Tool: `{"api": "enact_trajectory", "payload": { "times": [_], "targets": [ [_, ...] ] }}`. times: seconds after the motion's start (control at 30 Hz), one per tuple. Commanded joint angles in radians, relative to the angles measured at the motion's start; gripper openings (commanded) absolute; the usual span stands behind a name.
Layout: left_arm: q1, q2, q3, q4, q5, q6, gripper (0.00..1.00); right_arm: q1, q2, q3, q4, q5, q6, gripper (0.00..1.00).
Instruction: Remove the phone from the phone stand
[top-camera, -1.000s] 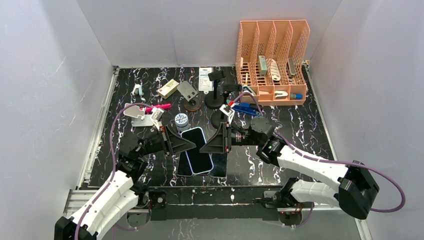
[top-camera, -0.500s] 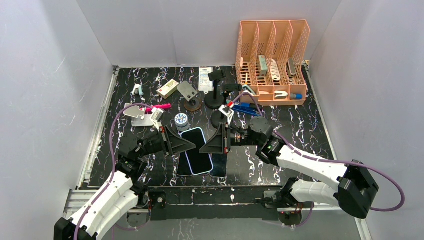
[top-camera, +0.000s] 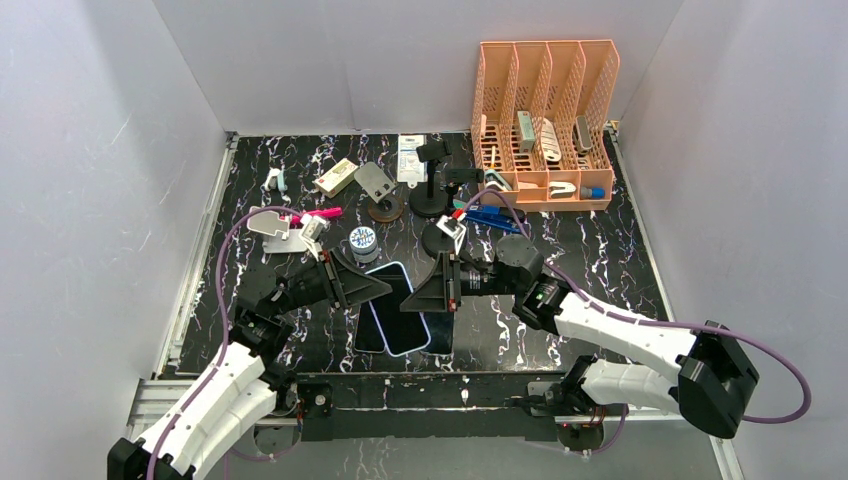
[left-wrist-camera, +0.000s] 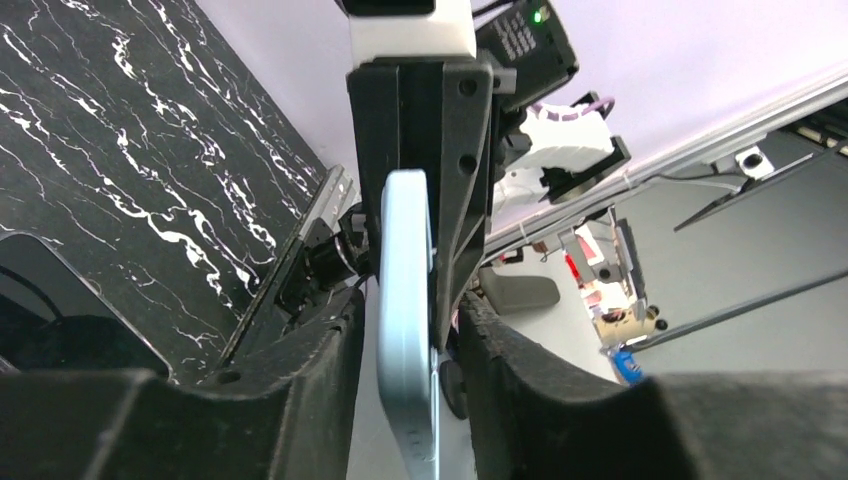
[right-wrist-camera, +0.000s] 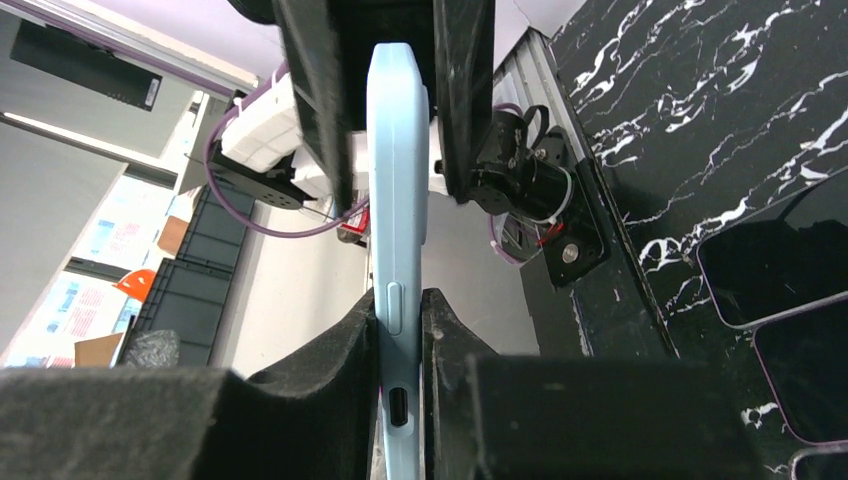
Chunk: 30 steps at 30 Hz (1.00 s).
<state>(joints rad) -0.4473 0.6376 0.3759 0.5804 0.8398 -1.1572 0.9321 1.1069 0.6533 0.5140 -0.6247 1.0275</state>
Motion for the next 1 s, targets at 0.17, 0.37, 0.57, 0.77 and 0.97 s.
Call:
{"api": "enact_trajectory", "payload": {
  "times": [0.17, 0.37, 0.57, 0.77, 0.97],
  "targets": [
    [-0.001, -0.017, 0.046, -0.028, -0.047, 0.049, 0.46, 0.007, -0.088, -0.023, 0.004, 0.019, -0.027, 0.01],
    [-0.001, -0.042, 0.052, -0.085, -0.104, 0.104, 0.6, 0.008, -0.118, -0.023, -0.034, 0.042, -0.049, 0.01],
    [-0.001, -0.143, 0.107, -0.327, -0.283, 0.269, 0.77, 0.008, -0.204, -0.014, -0.183, 0.112, -0.124, 0.01],
    [-0.001, -0.19, 0.131, -0.496, -0.473, 0.363, 0.79, 0.007, -0.325, -0.026, -0.383, 0.214, -0.206, 0.01],
    [-0.001, -0.183, 0.129, -0.625, -0.659, 0.504, 0.79, 0.008, -0.444, -0.068, -0.622, 0.33, -0.239, 0.01]
  ]
}}
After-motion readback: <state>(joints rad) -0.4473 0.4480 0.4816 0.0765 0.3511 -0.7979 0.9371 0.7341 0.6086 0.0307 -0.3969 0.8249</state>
